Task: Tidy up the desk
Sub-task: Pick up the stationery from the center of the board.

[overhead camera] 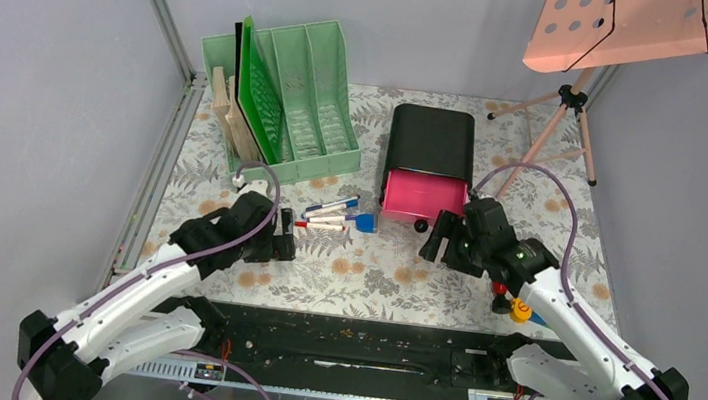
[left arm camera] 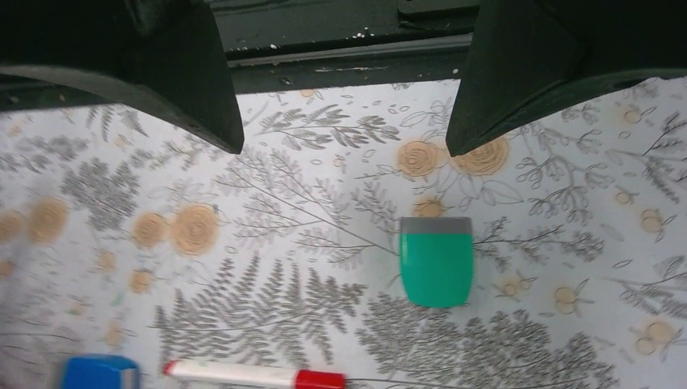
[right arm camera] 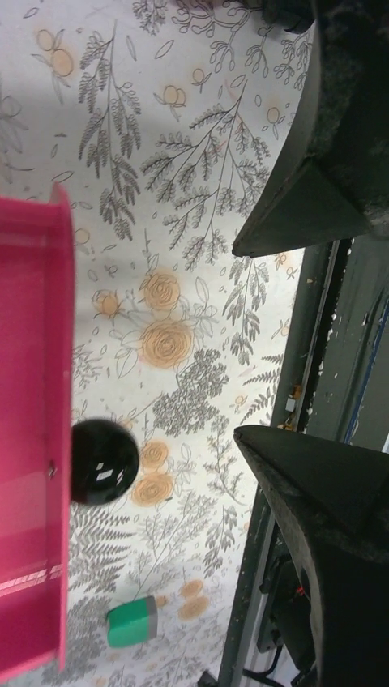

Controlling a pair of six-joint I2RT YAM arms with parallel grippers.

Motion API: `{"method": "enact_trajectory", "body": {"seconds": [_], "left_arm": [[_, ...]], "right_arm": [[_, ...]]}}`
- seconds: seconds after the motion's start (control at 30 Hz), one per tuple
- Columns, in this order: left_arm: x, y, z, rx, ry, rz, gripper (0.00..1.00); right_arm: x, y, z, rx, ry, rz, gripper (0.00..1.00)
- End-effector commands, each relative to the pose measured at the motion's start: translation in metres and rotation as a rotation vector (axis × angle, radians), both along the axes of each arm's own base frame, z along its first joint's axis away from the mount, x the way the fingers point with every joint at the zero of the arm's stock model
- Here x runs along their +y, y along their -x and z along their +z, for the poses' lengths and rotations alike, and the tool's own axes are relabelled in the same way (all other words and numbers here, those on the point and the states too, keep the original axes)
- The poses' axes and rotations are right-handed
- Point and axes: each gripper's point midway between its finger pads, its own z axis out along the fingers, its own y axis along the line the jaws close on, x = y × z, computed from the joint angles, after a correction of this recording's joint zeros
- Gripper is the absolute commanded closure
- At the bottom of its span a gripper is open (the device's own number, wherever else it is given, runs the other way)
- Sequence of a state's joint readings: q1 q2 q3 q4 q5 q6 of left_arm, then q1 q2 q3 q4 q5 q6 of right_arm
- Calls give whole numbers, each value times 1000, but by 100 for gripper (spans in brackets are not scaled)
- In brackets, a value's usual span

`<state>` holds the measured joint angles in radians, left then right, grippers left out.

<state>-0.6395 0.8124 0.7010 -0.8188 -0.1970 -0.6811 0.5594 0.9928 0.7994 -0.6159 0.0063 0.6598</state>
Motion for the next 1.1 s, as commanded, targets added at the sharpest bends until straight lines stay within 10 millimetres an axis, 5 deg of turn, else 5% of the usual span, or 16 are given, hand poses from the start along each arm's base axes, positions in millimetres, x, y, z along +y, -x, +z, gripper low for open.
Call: {"method": "enact_trajectory", "body": {"seconds": [0.0, 0.63, 1.07], "left_arm": [[20, -21, -2, -18, -81, 158, 1], [38, -56, -53, 113, -130, 189, 3], [30, -59, -103, 261, -161, 169, 22]], "right_arm": [[-4, 11, -13, 16, 1, 1, 18], [-6, 25, -50, 90, -2, -8, 18], [-8, 25, -50, 84, 4, -14, 18]]}}
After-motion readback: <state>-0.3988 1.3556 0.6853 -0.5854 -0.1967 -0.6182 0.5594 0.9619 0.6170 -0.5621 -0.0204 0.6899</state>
